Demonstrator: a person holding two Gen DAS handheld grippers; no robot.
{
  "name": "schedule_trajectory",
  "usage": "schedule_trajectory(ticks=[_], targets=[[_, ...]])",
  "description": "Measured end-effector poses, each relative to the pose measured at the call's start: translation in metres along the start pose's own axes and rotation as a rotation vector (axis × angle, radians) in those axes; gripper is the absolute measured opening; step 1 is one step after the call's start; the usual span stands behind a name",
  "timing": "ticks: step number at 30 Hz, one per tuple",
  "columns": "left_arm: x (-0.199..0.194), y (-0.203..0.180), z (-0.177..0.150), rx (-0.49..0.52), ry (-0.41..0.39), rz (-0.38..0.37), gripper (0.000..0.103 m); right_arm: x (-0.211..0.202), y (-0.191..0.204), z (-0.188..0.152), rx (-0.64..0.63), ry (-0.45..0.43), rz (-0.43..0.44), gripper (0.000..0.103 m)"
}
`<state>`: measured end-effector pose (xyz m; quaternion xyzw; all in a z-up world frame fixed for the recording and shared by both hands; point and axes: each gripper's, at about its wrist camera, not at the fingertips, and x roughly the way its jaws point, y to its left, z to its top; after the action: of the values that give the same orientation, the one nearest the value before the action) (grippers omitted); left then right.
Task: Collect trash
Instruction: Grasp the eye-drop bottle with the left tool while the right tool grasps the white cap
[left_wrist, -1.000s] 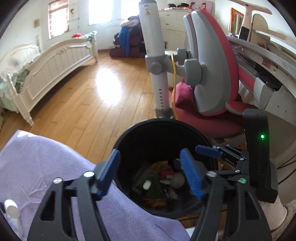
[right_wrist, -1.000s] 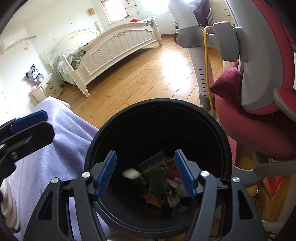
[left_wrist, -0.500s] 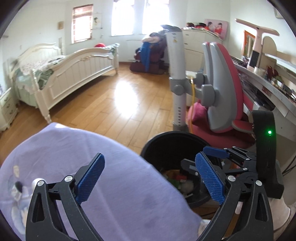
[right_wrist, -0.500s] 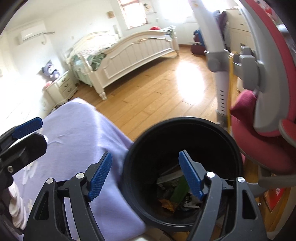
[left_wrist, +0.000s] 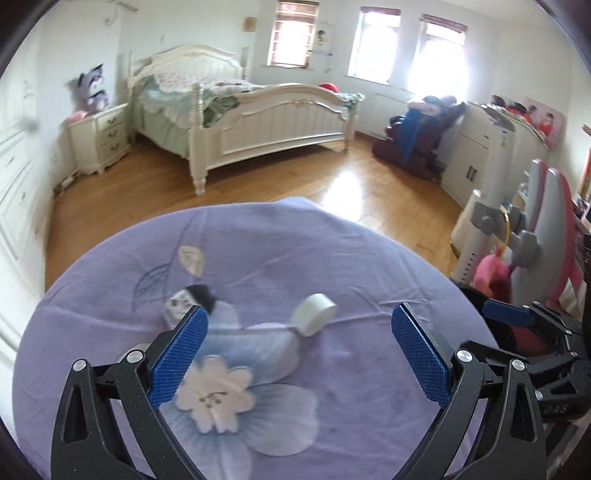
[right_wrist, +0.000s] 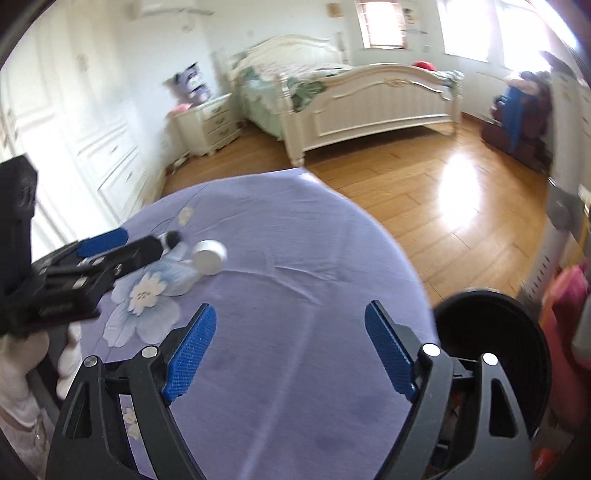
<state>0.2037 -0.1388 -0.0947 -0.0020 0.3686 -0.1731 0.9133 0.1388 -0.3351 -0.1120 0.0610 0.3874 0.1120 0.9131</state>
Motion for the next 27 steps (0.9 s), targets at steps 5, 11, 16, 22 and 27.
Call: schedule_trajectory(ticks=[5,11,16,22,27], targets=[[0.024,0.055,0.003,-0.043,0.054,0.05,0.091,0.035,0.04,0.017,-0.082,0.062,0.036,0.08],[0.053,0.084,0.005,-0.016,0.124,0.063,0.076,0.074,0.072,0.027,-0.146,0.115,0.037,0.071],[0.069,0.092,0.008,0.002,0.156,0.065,0.059,0.096,0.083,0.033,-0.179,0.139,0.013,0.064],[0.076,0.09,0.013,0.032,0.158,0.095,0.044,0.108,0.087,0.032,-0.212,0.162,-0.016,0.05],[0.075,0.095,0.016,-0.007,0.143,0.075,0.043,0.106,0.085,0.033,-0.222,0.146,-0.021,0.035]])
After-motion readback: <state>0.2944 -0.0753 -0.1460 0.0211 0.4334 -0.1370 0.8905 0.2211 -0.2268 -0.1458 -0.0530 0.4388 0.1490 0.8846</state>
